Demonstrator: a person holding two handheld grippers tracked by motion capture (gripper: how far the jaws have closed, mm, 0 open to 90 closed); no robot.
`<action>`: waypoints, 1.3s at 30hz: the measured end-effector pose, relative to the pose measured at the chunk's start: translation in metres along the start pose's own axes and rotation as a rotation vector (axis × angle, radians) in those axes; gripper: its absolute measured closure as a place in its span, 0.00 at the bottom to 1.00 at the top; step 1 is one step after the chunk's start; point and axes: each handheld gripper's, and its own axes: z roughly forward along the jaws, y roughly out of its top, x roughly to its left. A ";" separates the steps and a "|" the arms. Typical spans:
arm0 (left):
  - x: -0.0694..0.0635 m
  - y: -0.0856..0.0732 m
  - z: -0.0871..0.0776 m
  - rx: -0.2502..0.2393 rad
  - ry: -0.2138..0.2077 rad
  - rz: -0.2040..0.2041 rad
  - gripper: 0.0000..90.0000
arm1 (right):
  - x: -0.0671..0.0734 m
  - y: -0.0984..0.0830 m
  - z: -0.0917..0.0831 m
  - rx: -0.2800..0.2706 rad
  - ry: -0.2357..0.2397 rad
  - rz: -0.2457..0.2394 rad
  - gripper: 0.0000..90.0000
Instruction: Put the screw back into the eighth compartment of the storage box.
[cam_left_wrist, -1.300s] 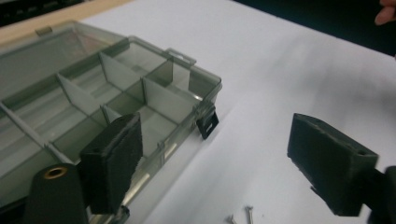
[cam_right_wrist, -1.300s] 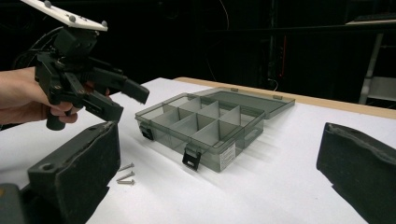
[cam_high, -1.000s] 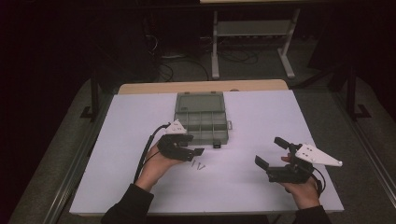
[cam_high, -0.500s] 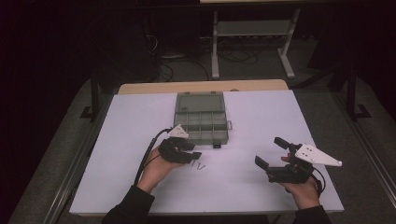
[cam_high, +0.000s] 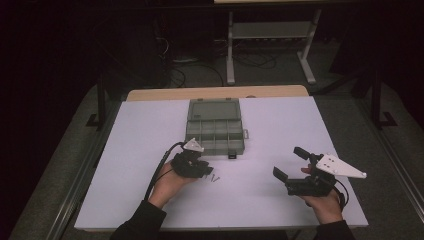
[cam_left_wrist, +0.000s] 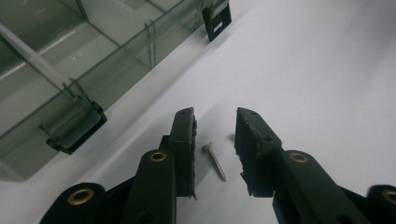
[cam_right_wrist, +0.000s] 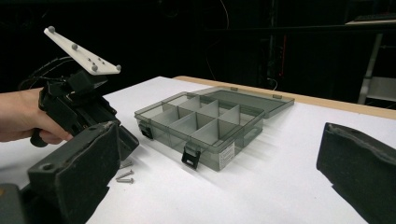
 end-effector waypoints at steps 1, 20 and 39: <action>0.000 -0.001 0.001 -0.008 -0.001 -0.013 0.78 | 0.000 0.000 0.000 0.001 0.000 0.000 0.00; -0.001 -0.004 0.009 0.053 0.014 0.009 0.88 | 0.000 0.000 0.000 0.003 -0.001 0.000 0.00; -0.001 -0.004 0.010 0.044 0.013 -0.006 0.98 | 0.000 0.000 0.000 0.001 -0.001 0.001 0.00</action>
